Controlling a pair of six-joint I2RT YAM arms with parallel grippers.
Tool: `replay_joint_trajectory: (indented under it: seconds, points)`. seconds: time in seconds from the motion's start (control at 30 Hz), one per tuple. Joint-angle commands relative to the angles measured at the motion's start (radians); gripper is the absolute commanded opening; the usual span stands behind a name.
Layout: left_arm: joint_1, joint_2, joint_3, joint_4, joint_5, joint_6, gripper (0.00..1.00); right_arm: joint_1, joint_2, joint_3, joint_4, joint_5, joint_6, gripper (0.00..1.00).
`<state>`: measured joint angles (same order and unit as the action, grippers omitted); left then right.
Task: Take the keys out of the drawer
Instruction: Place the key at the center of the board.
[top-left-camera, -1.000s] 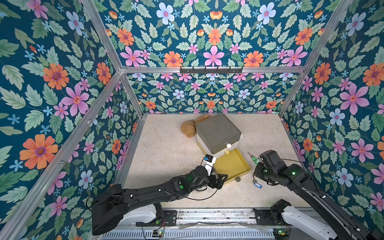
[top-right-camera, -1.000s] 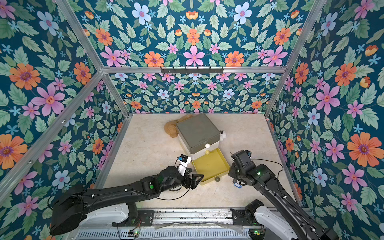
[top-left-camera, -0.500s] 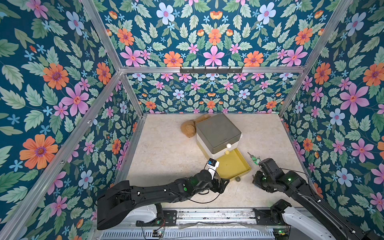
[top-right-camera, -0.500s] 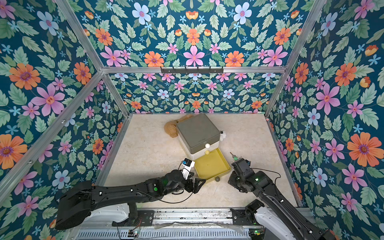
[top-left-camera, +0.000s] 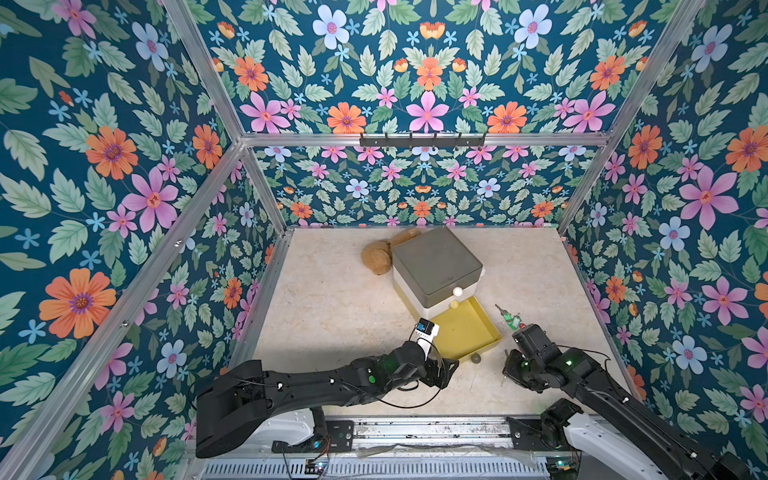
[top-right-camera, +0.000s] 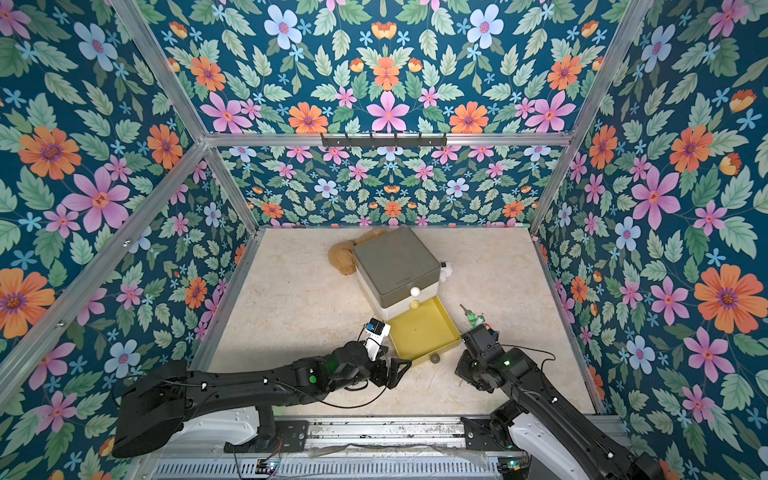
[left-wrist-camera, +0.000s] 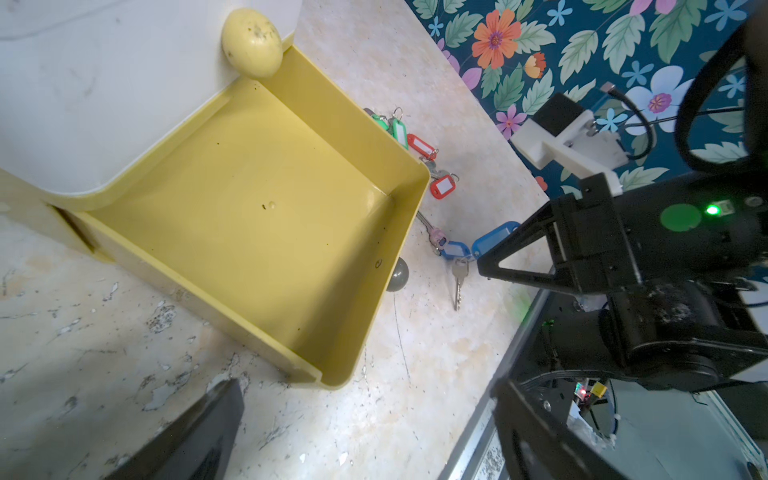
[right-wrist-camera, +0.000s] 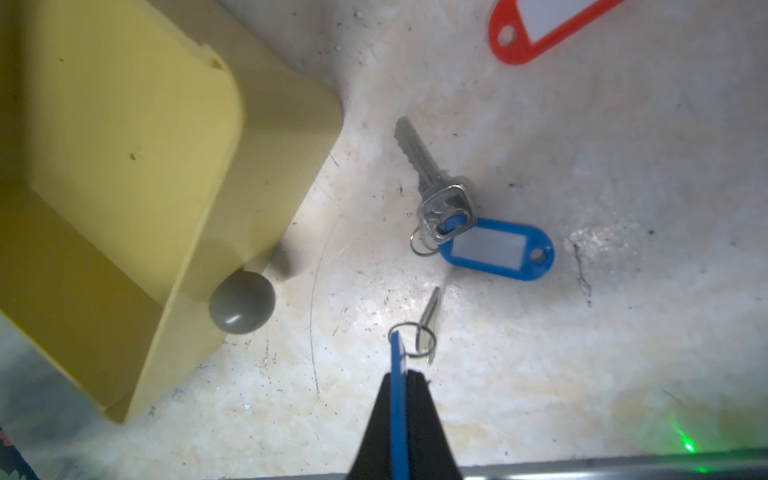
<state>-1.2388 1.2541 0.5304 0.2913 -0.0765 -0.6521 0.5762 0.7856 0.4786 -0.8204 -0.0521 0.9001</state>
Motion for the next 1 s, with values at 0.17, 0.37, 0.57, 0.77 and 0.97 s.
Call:
replay_joint_trajectory:
  seconds: [0.17,0.37,0.57,0.77,0.97]
  points:
    - [-0.001,-0.024,-0.009,-0.006,-0.035,0.000,0.99,-0.071,0.031,-0.031,0.067,-0.001,-0.029,0.00]
    - [-0.001,-0.040,-0.016,-0.020,-0.051,-0.004,0.99,-0.125,0.065,-0.026,0.095,-0.017,-0.069,0.00]
    - [-0.001,-0.071,-0.030,-0.042,-0.083,-0.013,0.99,-0.128,0.088,-0.028,0.118,-0.019,-0.070,0.00]
    - [-0.001,-0.099,-0.035,-0.062,-0.112,-0.014,0.99,-0.135,0.095,-0.028,0.124,-0.022,-0.072,0.02]
    - [-0.001,-0.111,-0.040,-0.069,-0.130,-0.014,0.99,-0.141,0.098,-0.028,0.128,-0.022,-0.073,0.10]
